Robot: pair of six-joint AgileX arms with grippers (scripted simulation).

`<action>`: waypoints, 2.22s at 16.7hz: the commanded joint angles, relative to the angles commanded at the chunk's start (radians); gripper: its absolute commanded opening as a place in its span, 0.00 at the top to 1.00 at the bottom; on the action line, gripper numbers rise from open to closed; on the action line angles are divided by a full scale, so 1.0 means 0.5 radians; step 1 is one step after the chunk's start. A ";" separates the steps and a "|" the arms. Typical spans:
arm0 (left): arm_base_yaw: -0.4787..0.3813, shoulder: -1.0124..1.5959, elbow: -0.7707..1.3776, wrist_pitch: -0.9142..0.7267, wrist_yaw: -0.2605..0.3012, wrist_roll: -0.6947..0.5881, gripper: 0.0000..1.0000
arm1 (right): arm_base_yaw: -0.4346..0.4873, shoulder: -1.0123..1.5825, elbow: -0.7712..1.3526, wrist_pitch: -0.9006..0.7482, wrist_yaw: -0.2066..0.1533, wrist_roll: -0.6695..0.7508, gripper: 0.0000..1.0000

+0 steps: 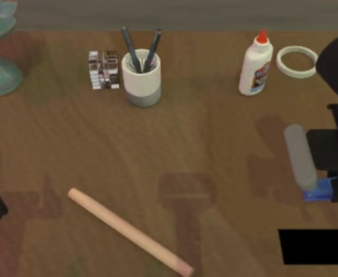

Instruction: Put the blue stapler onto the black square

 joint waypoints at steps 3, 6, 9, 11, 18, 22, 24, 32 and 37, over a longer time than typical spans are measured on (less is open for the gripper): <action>0.000 0.000 0.000 0.000 0.000 0.000 0.00 | 0.056 -0.173 -0.172 0.012 0.000 0.107 1.00; 0.000 0.000 0.000 0.000 0.000 0.000 0.00 | 0.062 -0.188 -0.187 0.014 0.000 0.118 1.00; 0.000 0.000 0.000 0.000 0.000 0.000 0.00 | 0.052 -0.178 -0.185 0.014 0.000 0.119 1.00; 0.000 0.000 0.000 0.000 0.000 0.000 0.00 | 0.052 -0.152 -0.233 0.089 0.000 0.121 1.00; 0.000 0.000 0.000 0.000 0.000 0.000 0.00 | 0.059 0.084 -0.623 0.751 0.000 0.121 1.00; 0.000 0.000 0.000 0.000 0.000 0.000 0.00 | 0.060 0.147 -0.724 0.885 0.000 0.122 1.00; 0.000 0.000 0.000 0.000 0.000 0.000 0.00 | 0.060 0.147 -0.724 0.885 0.000 0.122 1.00; 0.000 0.000 0.000 0.000 0.000 0.000 0.00 | 0.060 0.147 -0.724 0.885 0.000 0.122 0.47; 0.000 0.000 0.000 0.000 0.000 0.000 0.00 | 0.060 0.147 -0.724 0.885 0.000 0.122 0.10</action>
